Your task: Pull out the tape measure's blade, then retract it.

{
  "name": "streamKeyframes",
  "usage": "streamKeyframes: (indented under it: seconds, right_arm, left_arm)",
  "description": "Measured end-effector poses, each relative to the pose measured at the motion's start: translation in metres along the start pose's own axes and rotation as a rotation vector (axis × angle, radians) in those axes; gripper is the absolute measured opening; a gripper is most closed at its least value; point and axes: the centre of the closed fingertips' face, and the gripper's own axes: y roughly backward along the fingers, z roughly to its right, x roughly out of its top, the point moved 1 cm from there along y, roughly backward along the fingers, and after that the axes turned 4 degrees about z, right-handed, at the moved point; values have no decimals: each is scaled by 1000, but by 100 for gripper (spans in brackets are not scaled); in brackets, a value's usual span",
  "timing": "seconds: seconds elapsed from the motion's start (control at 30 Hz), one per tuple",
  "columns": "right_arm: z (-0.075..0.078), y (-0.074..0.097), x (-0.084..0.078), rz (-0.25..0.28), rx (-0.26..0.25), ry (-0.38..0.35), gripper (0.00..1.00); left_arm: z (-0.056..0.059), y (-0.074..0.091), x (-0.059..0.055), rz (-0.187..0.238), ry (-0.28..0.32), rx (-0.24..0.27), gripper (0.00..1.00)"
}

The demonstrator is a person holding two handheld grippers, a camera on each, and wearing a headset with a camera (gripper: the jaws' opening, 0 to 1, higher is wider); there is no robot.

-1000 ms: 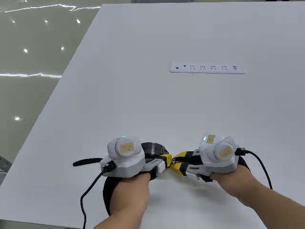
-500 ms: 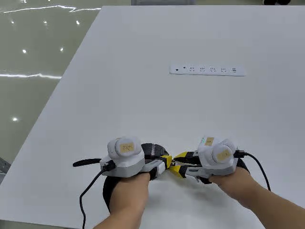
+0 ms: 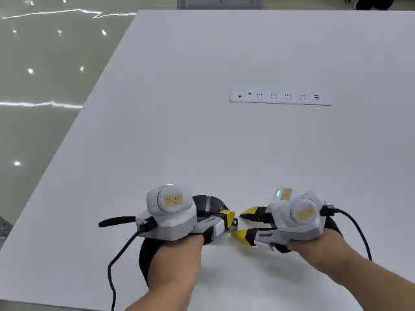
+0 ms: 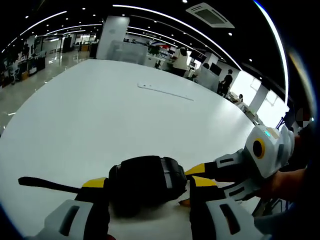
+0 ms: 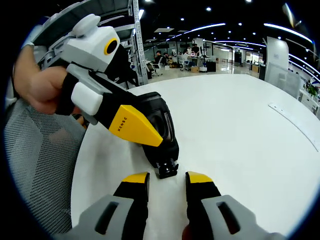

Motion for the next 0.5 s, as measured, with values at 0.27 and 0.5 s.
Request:
streamKeyframes:
  seconds: [0.27,0.5]
  right_arm:
    - [1,24,6,34,-42,-7,28]
    - [-2,36,12,54,-66,-13,31]
  left_arm:
    - [2,7,3,2,-102,-39,62]
    - [1,15,2,2,-161,-69,64]
